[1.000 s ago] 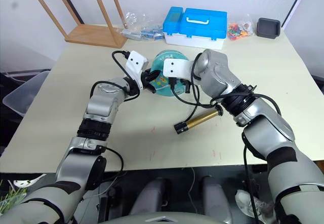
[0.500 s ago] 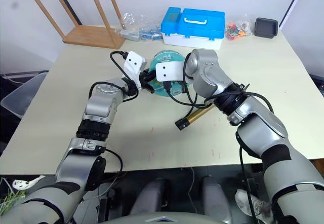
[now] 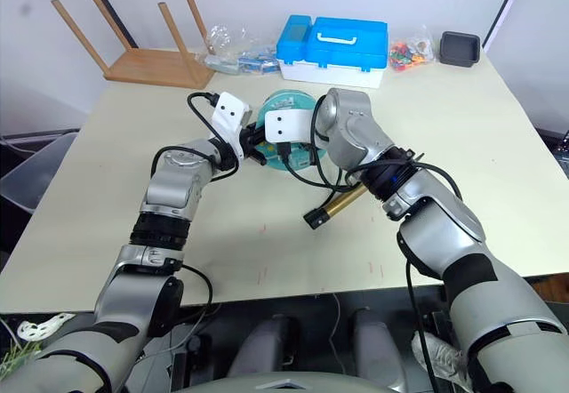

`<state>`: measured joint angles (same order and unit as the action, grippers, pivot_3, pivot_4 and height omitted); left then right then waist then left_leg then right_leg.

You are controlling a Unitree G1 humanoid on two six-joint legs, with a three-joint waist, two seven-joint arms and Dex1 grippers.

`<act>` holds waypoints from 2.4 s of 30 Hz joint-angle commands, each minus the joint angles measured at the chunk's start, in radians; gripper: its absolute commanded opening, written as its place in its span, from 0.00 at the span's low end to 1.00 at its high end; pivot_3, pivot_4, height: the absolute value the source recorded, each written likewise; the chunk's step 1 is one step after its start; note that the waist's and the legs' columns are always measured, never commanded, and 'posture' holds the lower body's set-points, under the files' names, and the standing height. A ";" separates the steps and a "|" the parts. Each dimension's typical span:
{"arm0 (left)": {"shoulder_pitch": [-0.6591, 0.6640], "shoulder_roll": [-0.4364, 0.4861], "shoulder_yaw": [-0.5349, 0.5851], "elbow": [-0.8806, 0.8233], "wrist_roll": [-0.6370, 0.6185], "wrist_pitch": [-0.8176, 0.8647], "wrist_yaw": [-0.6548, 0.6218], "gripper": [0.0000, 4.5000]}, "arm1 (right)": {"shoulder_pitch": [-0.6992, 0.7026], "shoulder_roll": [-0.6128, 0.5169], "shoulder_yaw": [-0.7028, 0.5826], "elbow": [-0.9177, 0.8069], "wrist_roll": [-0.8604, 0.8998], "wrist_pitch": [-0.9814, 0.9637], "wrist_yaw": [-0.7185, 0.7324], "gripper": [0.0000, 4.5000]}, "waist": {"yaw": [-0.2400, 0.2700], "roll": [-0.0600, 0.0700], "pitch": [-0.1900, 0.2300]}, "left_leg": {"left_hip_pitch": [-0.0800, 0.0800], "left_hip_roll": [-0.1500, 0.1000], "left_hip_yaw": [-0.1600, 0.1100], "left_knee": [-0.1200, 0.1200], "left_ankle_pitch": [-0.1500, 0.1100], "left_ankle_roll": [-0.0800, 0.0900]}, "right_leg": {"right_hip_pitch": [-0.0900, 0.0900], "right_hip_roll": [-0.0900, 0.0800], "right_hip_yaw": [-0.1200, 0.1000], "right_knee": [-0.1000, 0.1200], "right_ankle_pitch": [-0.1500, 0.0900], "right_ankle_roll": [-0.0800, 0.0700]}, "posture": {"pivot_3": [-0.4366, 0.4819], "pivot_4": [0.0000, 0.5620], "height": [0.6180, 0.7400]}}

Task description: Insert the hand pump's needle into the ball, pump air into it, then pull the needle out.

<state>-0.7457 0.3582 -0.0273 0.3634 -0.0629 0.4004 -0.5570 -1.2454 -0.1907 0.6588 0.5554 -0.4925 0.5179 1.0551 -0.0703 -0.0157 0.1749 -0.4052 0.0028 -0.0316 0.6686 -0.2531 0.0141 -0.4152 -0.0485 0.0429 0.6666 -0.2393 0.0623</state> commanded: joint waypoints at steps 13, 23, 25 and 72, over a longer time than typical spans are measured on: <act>0.028 -0.029 -0.028 -0.018 0.006 -0.003 -0.020 0.00 | -0.048 0.209 -0.053 0.262 0.036 -0.128 -0.035 0.07 | -0.004 -0.003 -0.007 | 0.011 0.000 0.000 -0.004 -0.001 0.000 | 0.002 0.000 0.000 0.000 0.002 -0.004 | 0.48 0.27 1.00; 0.029 -0.042 -0.017 -0.003 0.012 0.003 -0.015 0.00 | -0.070 0.335 -0.121 0.529 0.031 -0.195 -0.179 0.07 | -0.015 -0.008 -0.029 | 0.025 0.001 0.001 -0.017 -0.001 0.000 | 0.006 0.001 -0.001 -0.002 0.005 -0.009 | 0.48 0.27 1.00; 0.031 -0.045 -0.014 -0.008 0.011 0.009 -0.015 0.00 | -0.068 0.359 -0.142 0.573 0.032 -0.204 -0.227 0.07 | -0.018 -0.008 -0.033 | 0.026 0.001 0.001 -0.017 -0.001 0.000 | 0.006 0.001 -0.001 -0.002 0.005 -0.009 | 0.48 0.27 1.00; -0.063 0.017 0.001 0.210 0.030 -0.128 -0.073 0.00 | 0.190 -0.042 -0.412 -0.188 0.427 0.212 -0.065 0.68 | 0.026 0.002 -0.029 | 0.008 -0.002 -0.005 -0.015 0.001 -0.002 | -0.005 -0.001 -0.010 -0.004 0.007 -0.011 | 0.48 0.27 1.00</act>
<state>-0.8044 0.3669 -0.0183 0.5609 -0.0337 0.2711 -0.6182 -1.0515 -0.2363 0.2589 0.3561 -0.0809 0.7848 1.0079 -0.0441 -0.0138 0.1458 -0.3975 0.0011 -0.0360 0.6539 -0.2519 0.0118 -0.4202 -0.0492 0.0324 0.6622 -0.2325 0.0517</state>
